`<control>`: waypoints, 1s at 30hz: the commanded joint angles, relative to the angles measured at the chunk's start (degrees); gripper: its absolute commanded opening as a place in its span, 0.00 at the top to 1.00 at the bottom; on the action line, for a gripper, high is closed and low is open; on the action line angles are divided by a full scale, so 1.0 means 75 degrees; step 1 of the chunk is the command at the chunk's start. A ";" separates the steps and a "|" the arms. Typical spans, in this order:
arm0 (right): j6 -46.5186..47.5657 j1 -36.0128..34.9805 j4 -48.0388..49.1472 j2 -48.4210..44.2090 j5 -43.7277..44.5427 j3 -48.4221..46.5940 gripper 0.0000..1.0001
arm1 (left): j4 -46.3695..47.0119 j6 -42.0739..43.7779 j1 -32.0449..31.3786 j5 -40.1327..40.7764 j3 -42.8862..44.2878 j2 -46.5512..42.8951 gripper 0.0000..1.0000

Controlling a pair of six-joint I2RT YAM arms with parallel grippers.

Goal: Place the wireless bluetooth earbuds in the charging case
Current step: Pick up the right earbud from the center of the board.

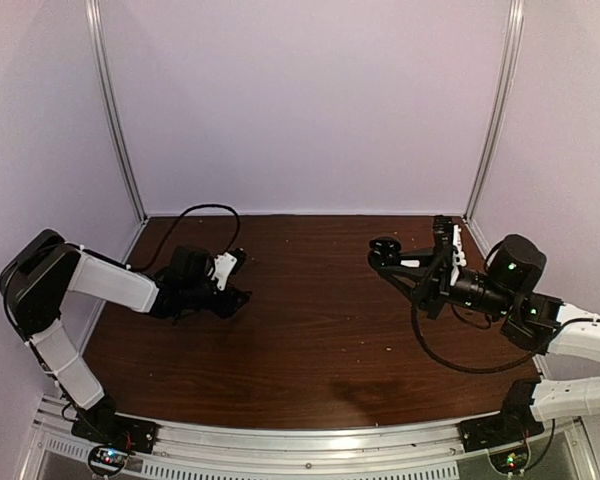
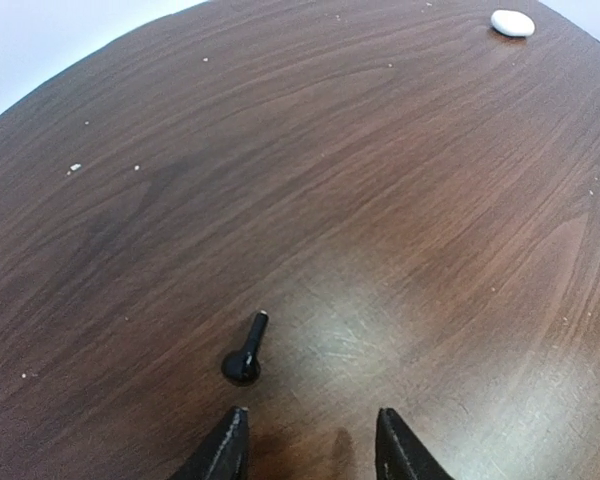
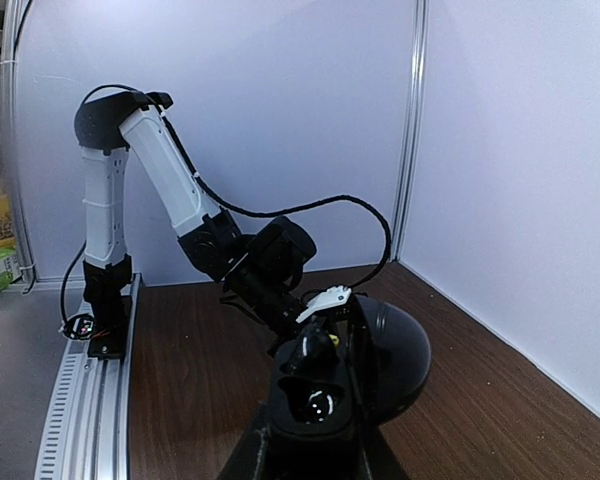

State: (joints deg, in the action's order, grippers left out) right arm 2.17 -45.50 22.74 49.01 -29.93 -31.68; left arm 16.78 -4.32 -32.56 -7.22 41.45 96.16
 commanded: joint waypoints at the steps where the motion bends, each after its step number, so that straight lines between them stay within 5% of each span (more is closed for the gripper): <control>1: -0.0111 0.0059 0.0031 0.0040 -0.0136 -0.0302 1.00 | 0.1025 0.0200 0.0207 0.0096 0.0044 0.0469 0.57; 23: -0.0067 0.0177 -0.0197 0.0005 -0.0082 -0.0375 1.00 | 0.1361 0.0759 0.0554 -0.0211 0.0687 0.1896 0.76; 30: -0.0079 0.0196 -0.0223 -0.0021 -0.0108 -0.0381 1.00 | 0.1332 0.0850 0.0560 -0.0251 0.0893 0.2262 0.69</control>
State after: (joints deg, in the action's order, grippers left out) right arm 2.11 -44.56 20.91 49.50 -30.11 -32.64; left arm 26.55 0.69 -28.86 -8.34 46.68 110.52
